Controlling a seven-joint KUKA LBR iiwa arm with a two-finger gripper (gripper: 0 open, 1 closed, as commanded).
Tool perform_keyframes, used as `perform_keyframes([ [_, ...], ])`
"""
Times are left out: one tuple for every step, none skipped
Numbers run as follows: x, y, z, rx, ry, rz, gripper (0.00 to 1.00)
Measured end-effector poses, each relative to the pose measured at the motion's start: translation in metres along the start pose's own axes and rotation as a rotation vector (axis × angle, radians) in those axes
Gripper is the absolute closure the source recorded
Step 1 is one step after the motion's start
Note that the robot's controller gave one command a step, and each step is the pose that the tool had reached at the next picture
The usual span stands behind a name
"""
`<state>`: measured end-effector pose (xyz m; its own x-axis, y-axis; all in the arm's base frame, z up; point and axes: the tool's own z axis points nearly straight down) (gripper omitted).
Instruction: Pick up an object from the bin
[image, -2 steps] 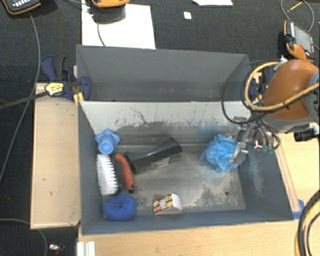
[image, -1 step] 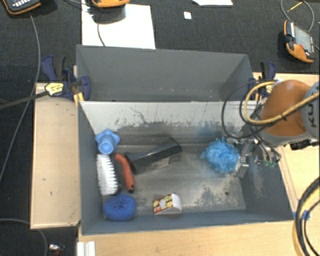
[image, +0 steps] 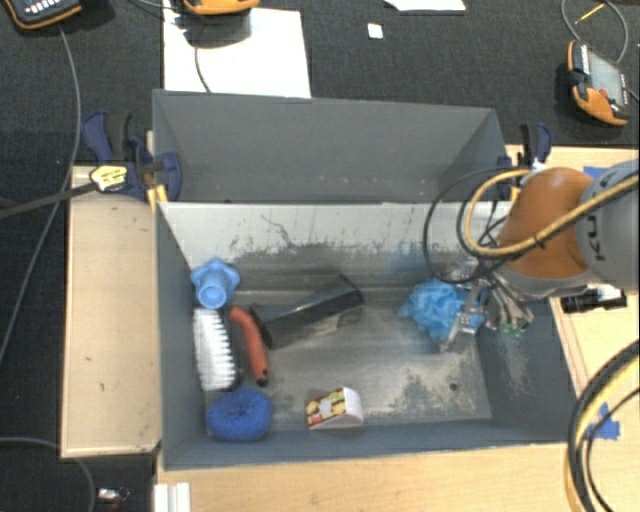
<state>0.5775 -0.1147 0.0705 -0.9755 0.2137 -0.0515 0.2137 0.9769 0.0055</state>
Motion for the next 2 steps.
perform_keyframes([
  [0.0, -0.008, -0.001, 0.002, 0.0, -0.06, 0.0],
  [-0.001, -0.006, -0.011, 0.001, -0.008, -0.009, 0.0],
])
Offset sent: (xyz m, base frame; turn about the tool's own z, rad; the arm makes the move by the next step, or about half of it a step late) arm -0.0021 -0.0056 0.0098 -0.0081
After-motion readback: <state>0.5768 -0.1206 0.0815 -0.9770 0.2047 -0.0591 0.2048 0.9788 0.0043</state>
